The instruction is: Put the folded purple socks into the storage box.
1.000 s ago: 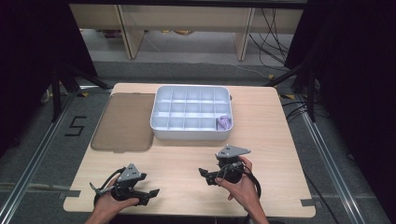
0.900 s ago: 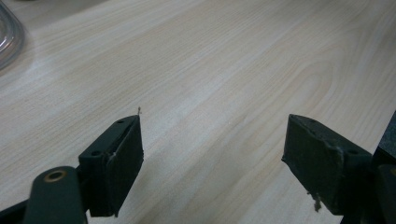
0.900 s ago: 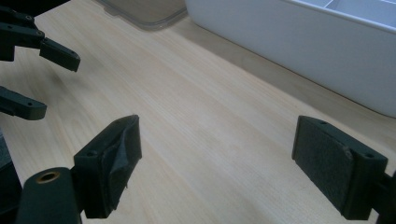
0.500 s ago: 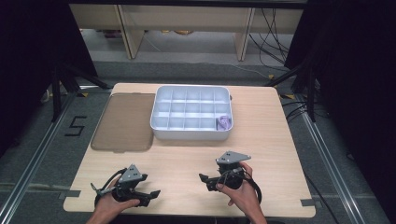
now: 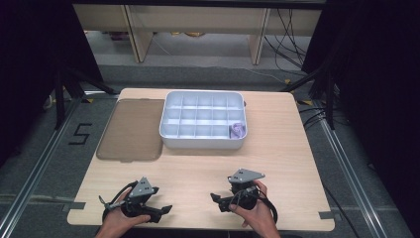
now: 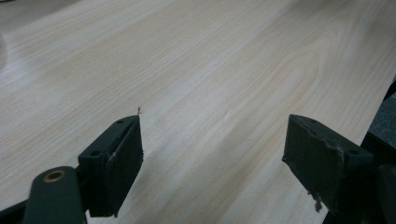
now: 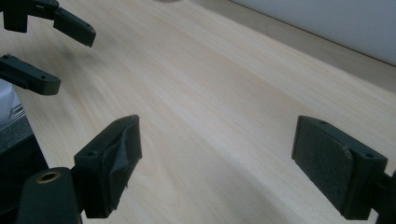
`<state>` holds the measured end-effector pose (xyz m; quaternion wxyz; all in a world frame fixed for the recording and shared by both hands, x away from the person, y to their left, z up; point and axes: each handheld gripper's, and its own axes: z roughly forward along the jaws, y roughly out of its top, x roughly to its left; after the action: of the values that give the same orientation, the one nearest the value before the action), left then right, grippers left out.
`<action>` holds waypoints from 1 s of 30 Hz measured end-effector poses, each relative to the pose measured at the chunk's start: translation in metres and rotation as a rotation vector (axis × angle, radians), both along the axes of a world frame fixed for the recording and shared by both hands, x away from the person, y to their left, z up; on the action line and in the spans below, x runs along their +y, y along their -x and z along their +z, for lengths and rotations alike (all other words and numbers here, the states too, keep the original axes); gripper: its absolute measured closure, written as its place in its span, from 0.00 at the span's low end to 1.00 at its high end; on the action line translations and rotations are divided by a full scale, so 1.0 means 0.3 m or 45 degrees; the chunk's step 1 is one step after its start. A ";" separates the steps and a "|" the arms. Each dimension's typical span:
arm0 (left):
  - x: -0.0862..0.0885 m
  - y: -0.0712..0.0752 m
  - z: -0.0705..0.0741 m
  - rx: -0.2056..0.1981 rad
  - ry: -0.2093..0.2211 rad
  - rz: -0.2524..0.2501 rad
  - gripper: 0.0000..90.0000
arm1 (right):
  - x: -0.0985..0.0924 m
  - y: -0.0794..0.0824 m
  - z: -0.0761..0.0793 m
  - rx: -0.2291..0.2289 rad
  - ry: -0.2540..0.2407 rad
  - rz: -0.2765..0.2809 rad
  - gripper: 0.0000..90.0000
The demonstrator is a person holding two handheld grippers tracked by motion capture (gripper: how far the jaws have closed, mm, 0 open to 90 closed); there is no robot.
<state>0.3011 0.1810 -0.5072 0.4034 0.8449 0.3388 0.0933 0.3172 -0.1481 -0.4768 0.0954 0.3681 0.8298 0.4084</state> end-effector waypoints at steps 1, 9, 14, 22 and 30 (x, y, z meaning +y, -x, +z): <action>0.003 -0.002 0.000 -0.008 -0.030 -0.008 0.21 | 0.002 0.004 -0.003 -0.003 -0.002 -0.002 0.18; -0.007 0.004 -0.003 -0.012 -0.047 -0.029 0.21 | 0.007 0.021 -0.029 -0.003 0.013 0.038 0.18; -0.012 0.009 -0.005 0.014 -0.022 -0.017 0.21 | 0.010 0.031 -0.044 0.006 0.023 0.051 0.18; -0.008 0.005 -0.003 -0.008 -0.042 -0.036 0.21 | 0.016 0.037 -0.053 0.013 0.030 0.057 0.18; -0.009 0.006 -0.004 0.001 -0.038 -0.024 0.21 | 0.016 0.035 -0.058 0.013 0.033 0.074 0.18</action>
<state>0.2994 0.1783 -0.5084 0.3917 0.8539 0.3294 0.0943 0.3066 -0.1434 -0.4942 0.0840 0.3445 0.8459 0.3984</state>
